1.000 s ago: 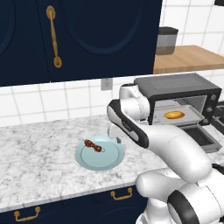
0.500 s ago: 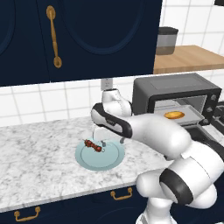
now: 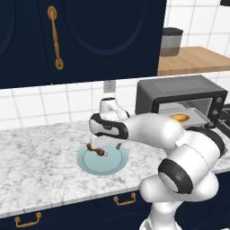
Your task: Pick up the kebab skewer and baguette bread, and place them inside the toaster oven. Close the toaster oven door and start by setting the timer.
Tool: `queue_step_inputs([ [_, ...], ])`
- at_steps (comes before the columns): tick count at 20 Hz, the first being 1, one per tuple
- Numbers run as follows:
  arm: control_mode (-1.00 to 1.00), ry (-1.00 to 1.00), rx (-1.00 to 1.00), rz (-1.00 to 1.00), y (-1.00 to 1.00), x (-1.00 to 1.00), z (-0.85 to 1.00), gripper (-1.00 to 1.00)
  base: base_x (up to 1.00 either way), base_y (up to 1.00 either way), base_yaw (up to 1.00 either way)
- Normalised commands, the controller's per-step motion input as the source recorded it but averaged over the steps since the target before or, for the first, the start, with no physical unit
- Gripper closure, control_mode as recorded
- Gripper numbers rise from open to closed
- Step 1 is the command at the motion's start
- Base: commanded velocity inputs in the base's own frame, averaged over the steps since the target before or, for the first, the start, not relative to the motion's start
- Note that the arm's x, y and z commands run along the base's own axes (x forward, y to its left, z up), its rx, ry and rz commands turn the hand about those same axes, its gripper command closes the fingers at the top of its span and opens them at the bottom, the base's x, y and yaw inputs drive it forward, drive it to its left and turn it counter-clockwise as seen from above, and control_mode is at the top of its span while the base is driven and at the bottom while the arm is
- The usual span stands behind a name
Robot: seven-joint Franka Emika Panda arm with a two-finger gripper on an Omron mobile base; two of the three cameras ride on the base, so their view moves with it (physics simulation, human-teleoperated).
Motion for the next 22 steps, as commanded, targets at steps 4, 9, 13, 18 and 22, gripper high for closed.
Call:
queue_step_inputs([
  [4, -1.0, 0.0, 0.0, 0.21, 0.59, 0.58, -0.42, -1.0, 0.0, 0.0, 0.0],
  [9, -1.0, 0.0, 0.0, 0.13, 0.28, 0.53, -0.15, -1.0, 0.0, 0.0, 0.0],
  [13, -1.0, -0.01, 0.0, 0.04, 0.0, 0.21, -0.22, -1.0, 0.0, 0.0, 0.0],
  [18, -1.0, -0.05, 0.01, 0.03, 0.0, 0.02, -0.41, -1.0, 0.0, 0.0, 0.0],
  [22, -1.0, -0.02, 0.02, 0.01, 0.0, 0.14, -0.15, -1.0, 0.0, 0.0, 0.0],
])
